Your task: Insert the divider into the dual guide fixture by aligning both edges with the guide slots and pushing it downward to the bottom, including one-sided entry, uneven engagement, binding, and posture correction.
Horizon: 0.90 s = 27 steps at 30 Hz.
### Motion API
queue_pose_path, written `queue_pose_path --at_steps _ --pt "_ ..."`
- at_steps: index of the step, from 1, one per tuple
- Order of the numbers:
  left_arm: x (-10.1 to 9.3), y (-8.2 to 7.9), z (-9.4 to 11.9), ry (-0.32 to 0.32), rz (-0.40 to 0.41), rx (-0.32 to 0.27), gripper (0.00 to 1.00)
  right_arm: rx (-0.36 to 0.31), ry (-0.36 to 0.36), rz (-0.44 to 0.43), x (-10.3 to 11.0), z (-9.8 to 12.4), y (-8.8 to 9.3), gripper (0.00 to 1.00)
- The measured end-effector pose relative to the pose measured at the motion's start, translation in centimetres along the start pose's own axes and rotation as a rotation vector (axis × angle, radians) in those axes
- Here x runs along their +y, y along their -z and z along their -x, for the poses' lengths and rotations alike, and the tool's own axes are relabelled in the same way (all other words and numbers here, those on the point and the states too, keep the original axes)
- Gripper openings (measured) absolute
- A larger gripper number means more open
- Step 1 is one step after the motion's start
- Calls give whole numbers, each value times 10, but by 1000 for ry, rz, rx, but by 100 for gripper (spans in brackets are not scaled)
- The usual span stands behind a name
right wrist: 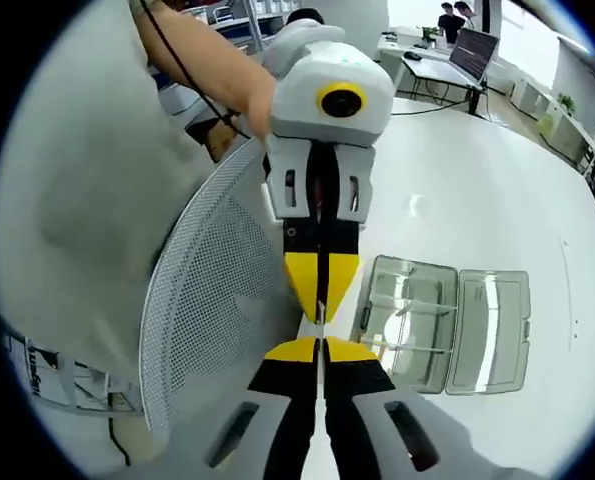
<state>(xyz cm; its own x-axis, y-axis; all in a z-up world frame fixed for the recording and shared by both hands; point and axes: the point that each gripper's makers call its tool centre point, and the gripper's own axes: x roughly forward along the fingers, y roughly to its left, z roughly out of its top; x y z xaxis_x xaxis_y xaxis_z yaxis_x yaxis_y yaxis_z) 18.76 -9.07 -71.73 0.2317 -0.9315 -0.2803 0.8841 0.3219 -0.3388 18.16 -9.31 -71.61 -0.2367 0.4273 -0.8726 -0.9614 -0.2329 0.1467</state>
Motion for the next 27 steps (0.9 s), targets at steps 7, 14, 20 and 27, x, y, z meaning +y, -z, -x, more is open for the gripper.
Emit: queue_pose_path --at_steps 7,14,20,27 --pt "3 -1 0 -6 14 -6 0 34 14 -38 -1 3 -3 0" --pt "5 1 -2 -18 33 1 0 47 12 -98 -2 4 -7 0" --pt "10 8 -1 -55 64 35 3 40 13 -166 -4 8 -10 0" --pt "15 7 3 -85 63 28 2 48 33 -186 -8 11 -10 0"
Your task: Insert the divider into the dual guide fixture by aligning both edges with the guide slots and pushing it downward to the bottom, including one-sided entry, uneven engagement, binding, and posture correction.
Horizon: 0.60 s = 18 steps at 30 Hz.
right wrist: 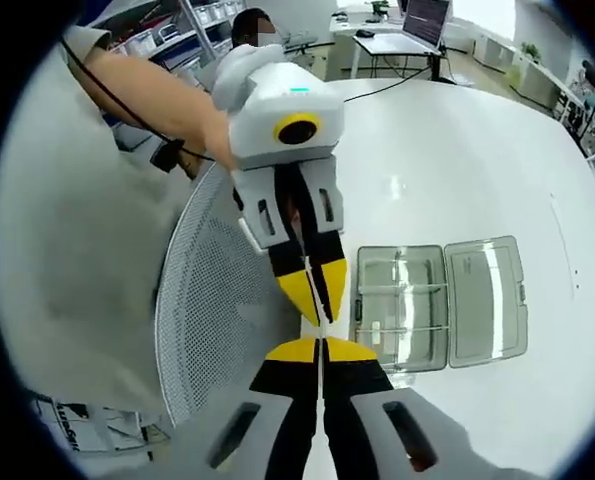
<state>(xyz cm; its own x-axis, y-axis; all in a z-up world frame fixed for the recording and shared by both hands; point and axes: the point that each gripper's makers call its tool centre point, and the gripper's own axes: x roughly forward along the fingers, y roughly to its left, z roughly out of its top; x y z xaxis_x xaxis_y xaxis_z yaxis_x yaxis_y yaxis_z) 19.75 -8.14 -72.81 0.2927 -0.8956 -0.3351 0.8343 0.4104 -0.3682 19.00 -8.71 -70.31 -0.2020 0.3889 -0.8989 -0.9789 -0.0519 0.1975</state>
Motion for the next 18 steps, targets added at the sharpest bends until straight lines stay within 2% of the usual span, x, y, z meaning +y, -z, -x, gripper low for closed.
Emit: queue_pose_path --at_steps 9,13,15,18 --pt "2 -2 3 -16 -30 -2 0 -18 11 -42 -4 3 0 0" --pt "1 -1 0 -8 -43 14 0 -48 4 -61 -3 3 -3 0" --pt "1 -1 -1 -10 -46 18 0 -86 -5 -92 -3 3 -7 0" --pt "0 -1 -3 -6 -40 25 0 -74 4 -76 -4 4 -4 0"
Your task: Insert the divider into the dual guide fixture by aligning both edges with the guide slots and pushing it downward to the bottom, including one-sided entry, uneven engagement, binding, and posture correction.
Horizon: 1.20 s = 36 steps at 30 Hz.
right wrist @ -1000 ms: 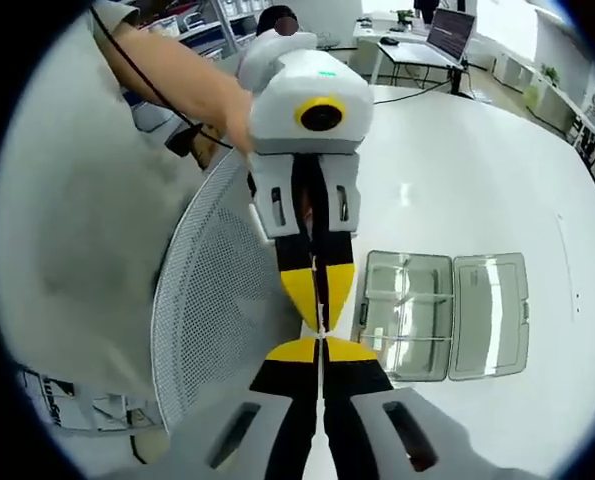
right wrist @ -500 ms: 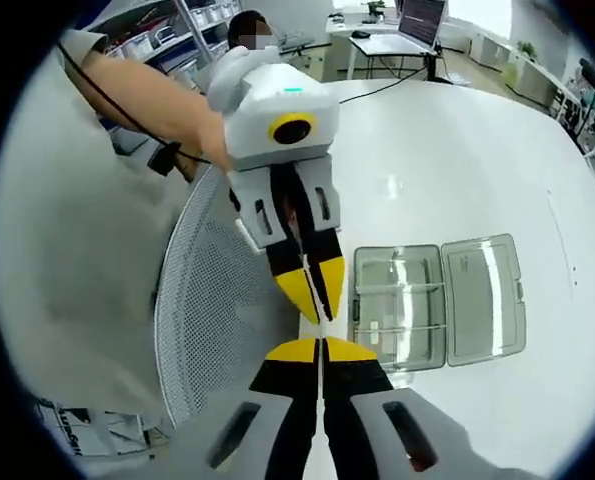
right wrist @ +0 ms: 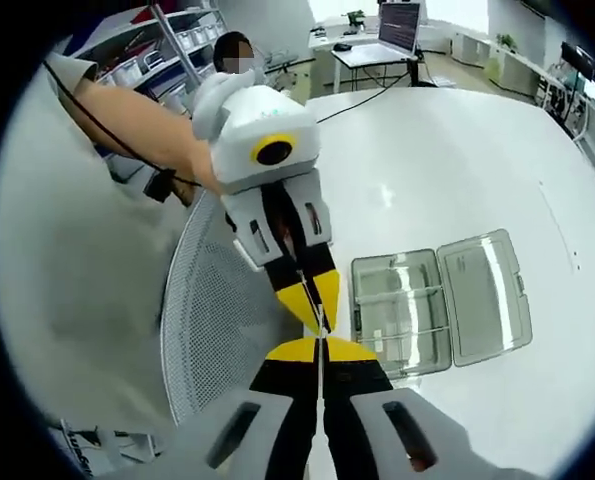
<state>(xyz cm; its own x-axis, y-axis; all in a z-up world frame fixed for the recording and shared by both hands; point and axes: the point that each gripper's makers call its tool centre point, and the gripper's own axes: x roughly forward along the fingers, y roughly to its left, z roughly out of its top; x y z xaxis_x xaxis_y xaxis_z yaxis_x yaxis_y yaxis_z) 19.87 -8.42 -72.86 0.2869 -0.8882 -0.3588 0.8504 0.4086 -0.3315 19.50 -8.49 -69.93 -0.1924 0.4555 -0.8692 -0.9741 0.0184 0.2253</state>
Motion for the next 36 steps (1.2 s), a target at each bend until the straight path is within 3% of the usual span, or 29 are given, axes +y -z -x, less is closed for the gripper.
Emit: queue_pose_path --at_steps 4,16,19,36 --pt "6 -1 0 -28 48 -6 1 -5 19 12 -4 0 -1 0" --pt "30 -2 19 -127 77 -42 19 -17 115 37 -36 -3 10 0" --pt "31 -1 19 -138 86 -41 26 -12 121 42 -42 -8 16 0" --pt "30 0 23 -163 96 -59 35 -21 169 68 -64 -22 24 0"
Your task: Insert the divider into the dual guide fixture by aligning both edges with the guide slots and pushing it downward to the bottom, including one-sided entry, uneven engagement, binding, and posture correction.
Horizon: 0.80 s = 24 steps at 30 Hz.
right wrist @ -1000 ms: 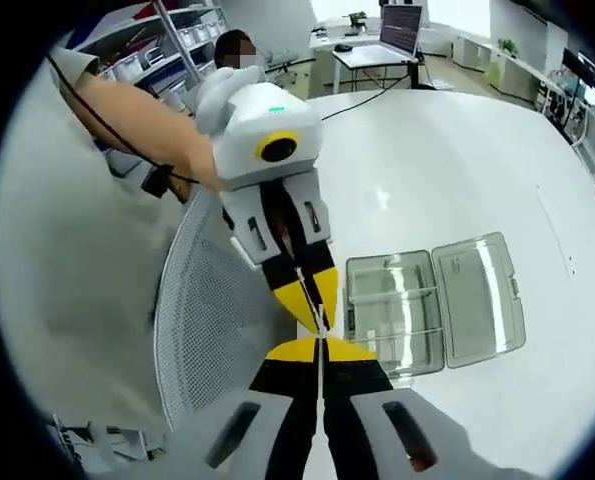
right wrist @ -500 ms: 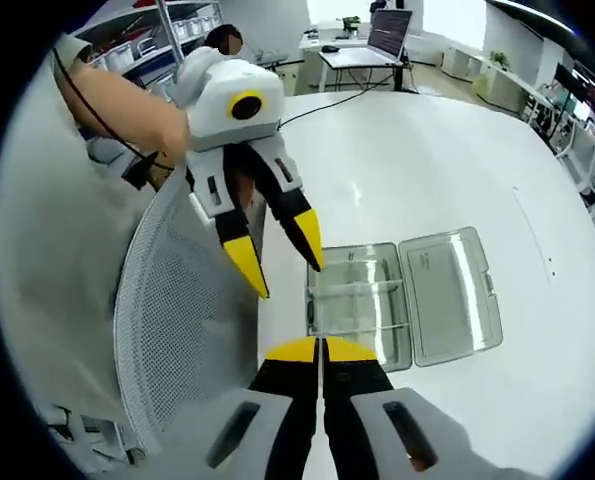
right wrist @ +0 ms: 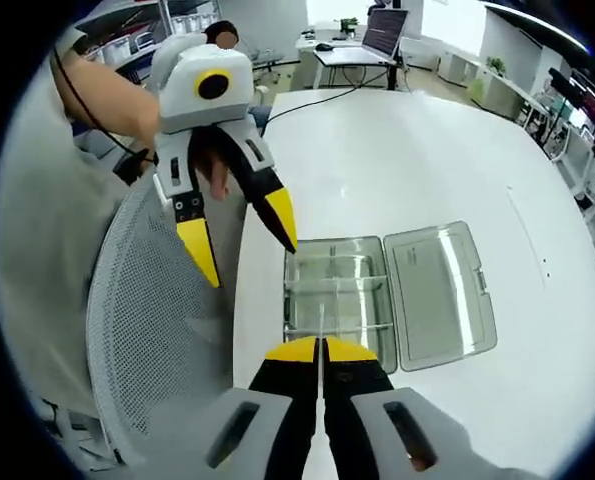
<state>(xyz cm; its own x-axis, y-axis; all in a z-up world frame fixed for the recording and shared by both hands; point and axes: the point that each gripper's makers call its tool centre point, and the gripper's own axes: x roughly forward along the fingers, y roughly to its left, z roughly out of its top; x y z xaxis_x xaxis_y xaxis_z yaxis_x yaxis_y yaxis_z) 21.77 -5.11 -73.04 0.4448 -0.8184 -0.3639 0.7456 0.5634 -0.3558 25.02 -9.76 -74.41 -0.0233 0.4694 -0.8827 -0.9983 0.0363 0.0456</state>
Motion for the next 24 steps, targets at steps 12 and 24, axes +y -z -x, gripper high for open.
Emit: queue_pose_path --at_steps 12,24 --pt "2 6 3 -16 11 12 41 3 9 21 -7 -8 7 0" --pt "3 6 4 -35 -4 28 48 11 9 30 -11 -16 13 0"
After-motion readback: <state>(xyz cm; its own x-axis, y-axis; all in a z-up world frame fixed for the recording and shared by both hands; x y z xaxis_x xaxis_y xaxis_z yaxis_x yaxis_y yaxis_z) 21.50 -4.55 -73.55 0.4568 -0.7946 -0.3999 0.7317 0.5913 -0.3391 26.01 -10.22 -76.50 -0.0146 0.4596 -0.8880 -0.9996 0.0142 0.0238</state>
